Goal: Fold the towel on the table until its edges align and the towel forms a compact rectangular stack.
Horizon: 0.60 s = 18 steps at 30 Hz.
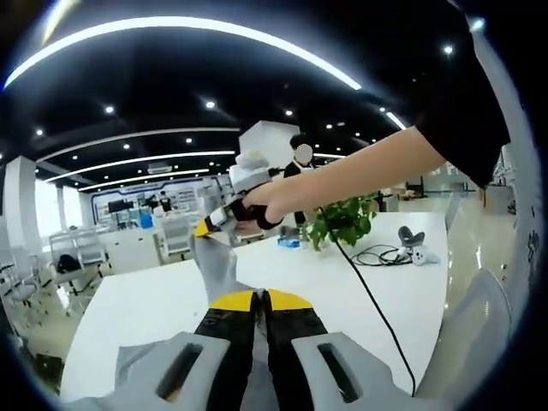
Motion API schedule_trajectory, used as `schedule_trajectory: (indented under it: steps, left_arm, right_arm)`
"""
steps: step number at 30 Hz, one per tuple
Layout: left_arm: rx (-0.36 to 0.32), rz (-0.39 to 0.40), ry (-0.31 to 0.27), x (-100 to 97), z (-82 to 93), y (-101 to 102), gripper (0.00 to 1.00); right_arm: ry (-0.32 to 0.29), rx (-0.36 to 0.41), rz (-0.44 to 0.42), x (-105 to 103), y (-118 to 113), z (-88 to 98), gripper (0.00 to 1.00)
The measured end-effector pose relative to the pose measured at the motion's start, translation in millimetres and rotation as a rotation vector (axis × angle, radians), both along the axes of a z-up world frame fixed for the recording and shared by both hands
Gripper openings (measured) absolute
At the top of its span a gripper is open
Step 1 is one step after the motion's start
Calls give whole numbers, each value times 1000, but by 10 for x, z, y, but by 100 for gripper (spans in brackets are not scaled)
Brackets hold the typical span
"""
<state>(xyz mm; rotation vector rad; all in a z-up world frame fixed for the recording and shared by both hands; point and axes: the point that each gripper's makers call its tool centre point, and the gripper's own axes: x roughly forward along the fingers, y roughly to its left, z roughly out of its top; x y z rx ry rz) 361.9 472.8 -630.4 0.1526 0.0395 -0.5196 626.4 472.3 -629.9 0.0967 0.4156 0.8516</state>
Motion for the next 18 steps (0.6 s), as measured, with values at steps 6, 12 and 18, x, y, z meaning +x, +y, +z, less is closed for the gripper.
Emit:
schedule_trajectory:
  steps: [6, 12, 18]
  left_arm:
    - [-3, 44, 13, -13, -72, 189, 3]
    - [-9, 88, 31, -4, -164, 369, 3]
    - [-12, 124, 53, -15, -274, 514, 3]
  right_arm:
    - [8, -5, 24, -27, 169, -55, 1]
    - [11, -9, 49, -40, 342, -94, 1]
    - [20, -21, 73, -77, 496, -196, 1]
